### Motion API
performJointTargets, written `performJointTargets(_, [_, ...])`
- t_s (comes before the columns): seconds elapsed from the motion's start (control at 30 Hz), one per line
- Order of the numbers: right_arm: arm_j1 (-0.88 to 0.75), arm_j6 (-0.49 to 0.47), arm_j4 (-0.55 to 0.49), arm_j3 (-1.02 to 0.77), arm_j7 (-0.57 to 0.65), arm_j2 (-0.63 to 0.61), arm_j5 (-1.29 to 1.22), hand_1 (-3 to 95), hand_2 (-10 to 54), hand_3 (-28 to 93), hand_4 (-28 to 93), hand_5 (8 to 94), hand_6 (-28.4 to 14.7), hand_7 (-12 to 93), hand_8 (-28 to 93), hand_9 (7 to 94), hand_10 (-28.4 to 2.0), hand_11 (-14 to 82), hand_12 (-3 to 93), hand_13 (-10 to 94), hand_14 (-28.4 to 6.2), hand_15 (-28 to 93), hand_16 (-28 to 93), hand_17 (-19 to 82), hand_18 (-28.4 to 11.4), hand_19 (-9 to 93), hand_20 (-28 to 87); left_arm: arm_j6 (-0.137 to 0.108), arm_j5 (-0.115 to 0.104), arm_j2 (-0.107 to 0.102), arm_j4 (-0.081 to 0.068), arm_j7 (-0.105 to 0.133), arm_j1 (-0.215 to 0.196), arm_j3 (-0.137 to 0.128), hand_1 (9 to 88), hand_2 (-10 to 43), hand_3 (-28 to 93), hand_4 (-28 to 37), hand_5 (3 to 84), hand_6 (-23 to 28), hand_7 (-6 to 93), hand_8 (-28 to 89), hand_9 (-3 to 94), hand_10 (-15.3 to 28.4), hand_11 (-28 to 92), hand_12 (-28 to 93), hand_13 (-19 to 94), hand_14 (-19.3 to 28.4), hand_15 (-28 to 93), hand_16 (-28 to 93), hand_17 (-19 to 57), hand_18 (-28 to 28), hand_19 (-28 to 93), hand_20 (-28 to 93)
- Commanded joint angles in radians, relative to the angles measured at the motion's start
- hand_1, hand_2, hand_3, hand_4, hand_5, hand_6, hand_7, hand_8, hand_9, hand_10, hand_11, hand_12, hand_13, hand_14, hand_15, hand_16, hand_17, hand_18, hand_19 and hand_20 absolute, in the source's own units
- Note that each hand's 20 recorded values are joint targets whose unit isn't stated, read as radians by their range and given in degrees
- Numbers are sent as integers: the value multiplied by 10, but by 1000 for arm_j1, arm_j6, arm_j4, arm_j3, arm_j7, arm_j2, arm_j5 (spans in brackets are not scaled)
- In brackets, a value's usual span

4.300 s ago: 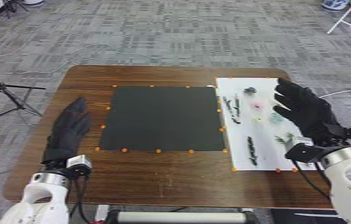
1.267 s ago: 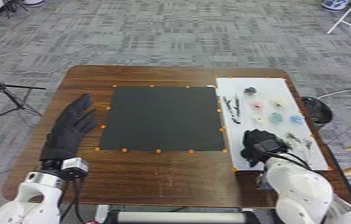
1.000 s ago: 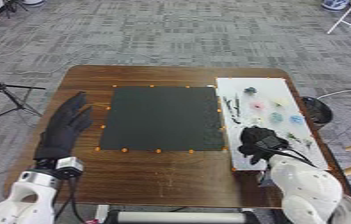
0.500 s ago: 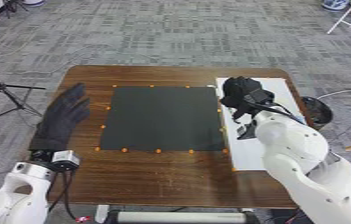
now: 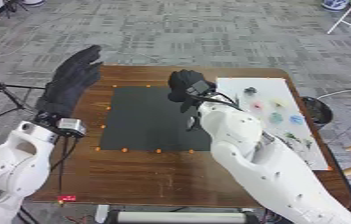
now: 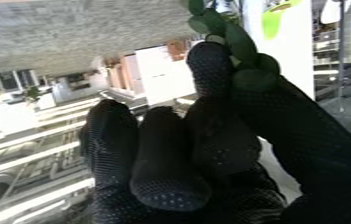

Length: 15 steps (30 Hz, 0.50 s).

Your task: Arrange flowers

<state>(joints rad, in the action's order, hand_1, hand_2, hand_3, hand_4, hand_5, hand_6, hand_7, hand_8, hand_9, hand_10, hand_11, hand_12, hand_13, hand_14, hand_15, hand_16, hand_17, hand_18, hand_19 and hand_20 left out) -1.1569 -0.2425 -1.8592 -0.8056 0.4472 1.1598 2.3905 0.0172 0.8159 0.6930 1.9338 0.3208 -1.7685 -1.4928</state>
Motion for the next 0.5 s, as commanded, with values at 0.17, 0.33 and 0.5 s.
performJointTargets(0.17, [7,62,205,162,32,175,177,371,30,859,-81,638,-10,586,269,838,-67,679,474,836,-51,840,359,549,-176,932,677,69,15,1,-20,-8,426,229,233,-78,644,-283,193,19,213,-111,144,87,110,215,125,130,54,107,-187,196,351,80])
performJointTargets(0.33, [-2,67,248,194,72,207,192,369,26,861,-78,641,-8,585,266,841,-67,678,473,840,-48,840,357,554,-176,932,677,115,11,21,-45,-10,543,327,231,-76,643,-283,194,19,210,-110,145,87,108,212,125,132,56,106,-187,199,353,80])
performJointTargets(0.5, [-10,90,255,209,75,229,191,369,23,862,-76,644,-5,586,261,844,-65,678,473,843,-48,840,356,556,-175,932,678,132,4,35,-52,-16,539,340,231,-75,643,-283,193,19,205,-108,145,88,107,212,126,133,55,105,-187,199,357,79])
